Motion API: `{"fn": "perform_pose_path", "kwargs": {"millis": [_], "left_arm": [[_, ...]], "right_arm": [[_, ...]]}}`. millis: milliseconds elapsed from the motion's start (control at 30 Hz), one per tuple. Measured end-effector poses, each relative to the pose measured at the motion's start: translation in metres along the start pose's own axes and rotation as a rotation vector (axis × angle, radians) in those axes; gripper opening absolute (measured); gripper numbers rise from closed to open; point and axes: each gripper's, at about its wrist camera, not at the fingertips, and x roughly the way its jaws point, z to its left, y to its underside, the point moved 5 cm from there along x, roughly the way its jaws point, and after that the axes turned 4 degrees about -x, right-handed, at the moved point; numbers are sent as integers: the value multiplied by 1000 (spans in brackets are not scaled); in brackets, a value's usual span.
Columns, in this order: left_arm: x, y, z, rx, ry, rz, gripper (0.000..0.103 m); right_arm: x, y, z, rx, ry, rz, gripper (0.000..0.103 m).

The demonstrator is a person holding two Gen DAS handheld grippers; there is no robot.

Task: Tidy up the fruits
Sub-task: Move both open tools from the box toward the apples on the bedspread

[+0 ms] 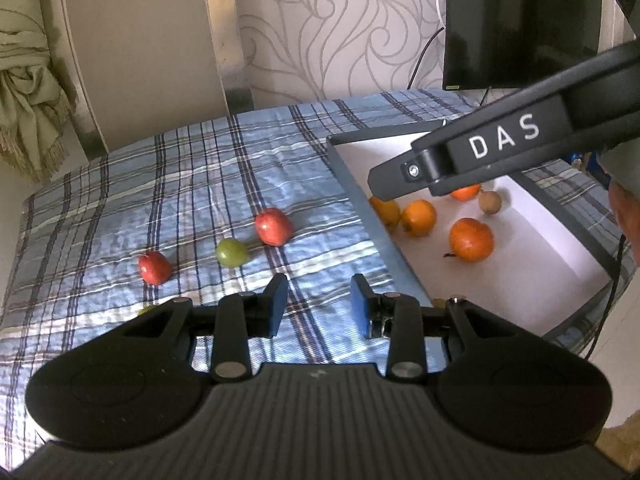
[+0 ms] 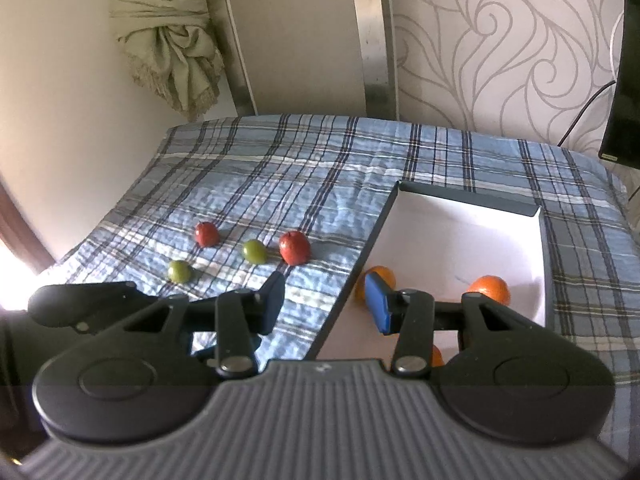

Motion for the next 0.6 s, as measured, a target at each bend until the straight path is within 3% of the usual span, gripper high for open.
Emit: {"fn": "perform_pose_path", "kwargs": {"millis": [600], "left_arm": [[22,4,54,-130,-62,33,40]], "right_arm": [[47,-23,18,-76,-27,66,47]]}}
